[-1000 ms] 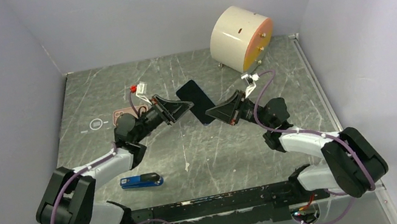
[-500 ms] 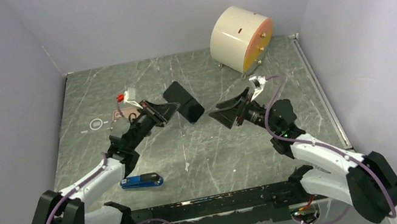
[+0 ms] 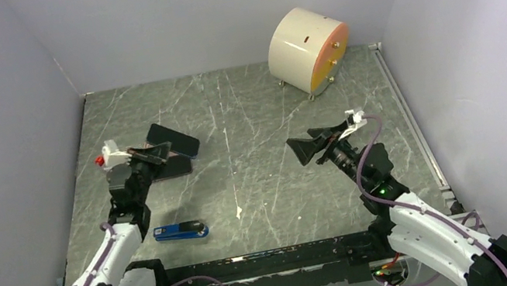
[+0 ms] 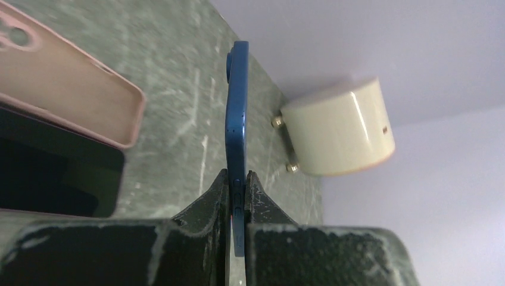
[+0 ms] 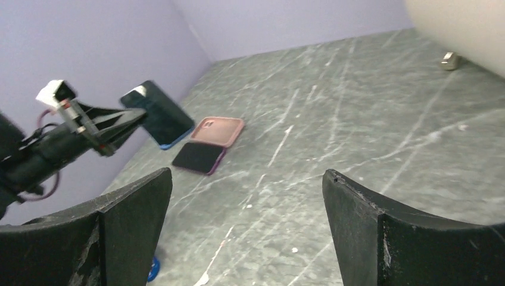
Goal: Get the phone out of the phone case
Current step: Place the phone at the center of the board.
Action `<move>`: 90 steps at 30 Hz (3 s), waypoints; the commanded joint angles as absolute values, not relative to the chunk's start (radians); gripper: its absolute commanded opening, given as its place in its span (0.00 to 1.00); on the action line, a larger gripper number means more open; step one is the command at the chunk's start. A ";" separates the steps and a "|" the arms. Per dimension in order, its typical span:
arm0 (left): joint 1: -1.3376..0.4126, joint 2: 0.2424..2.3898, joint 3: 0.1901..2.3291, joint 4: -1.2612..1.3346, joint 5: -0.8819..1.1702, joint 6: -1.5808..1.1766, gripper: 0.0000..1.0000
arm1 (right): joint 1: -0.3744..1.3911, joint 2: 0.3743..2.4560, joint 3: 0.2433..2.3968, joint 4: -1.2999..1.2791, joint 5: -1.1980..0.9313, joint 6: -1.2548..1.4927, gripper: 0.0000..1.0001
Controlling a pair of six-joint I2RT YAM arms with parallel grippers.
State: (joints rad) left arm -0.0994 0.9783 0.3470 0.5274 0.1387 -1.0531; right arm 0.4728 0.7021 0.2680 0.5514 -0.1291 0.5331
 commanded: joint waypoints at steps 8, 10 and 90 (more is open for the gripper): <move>0.239 0.849 0.306 0.360 0.059 -1.209 0.03 | 0.474 0.606 0.225 0.488 0.168 0.491 0.99; 0.295 0.855 0.298 0.349 0.058 -1.212 0.03 | 0.475 0.605 0.224 0.479 0.180 0.488 0.99; 0.563 1.450 0.530 0.163 0.242 -1.188 0.80 | 0.474 0.637 0.238 0.482 0.153 0.474 0.99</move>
